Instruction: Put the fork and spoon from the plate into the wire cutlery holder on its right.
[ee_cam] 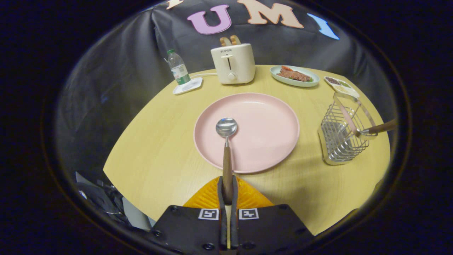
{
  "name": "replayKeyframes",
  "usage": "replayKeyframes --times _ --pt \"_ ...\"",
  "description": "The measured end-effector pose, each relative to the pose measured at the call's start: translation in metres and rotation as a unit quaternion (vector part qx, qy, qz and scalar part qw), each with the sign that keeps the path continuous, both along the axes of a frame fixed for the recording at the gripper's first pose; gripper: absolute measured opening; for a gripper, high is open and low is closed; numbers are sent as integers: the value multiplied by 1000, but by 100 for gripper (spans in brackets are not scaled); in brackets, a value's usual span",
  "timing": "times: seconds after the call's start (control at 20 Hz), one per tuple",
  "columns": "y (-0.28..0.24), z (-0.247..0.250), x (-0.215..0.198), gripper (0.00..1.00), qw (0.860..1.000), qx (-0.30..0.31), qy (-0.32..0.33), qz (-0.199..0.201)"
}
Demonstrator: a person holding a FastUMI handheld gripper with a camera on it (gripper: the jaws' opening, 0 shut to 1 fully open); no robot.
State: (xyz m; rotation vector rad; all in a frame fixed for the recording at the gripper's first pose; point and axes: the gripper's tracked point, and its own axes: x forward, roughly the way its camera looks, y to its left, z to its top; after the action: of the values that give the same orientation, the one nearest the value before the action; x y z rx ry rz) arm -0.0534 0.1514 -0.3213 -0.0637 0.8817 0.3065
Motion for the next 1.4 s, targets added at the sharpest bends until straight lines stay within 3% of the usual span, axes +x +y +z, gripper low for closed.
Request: replayKeyframes --times 0.15,0.45,0.9,1.15,1.4 --pt "-3 2 -1 6 1000 -14 -7 5" --pt "-1 23 -5 6 1000 7 0 23" --pt "-56 119 19 6 997 7 -48 57" --pt "-94 174 31 6 998 29 -43 36" --pt "-165 201 40 6 1000 -7 1 8"
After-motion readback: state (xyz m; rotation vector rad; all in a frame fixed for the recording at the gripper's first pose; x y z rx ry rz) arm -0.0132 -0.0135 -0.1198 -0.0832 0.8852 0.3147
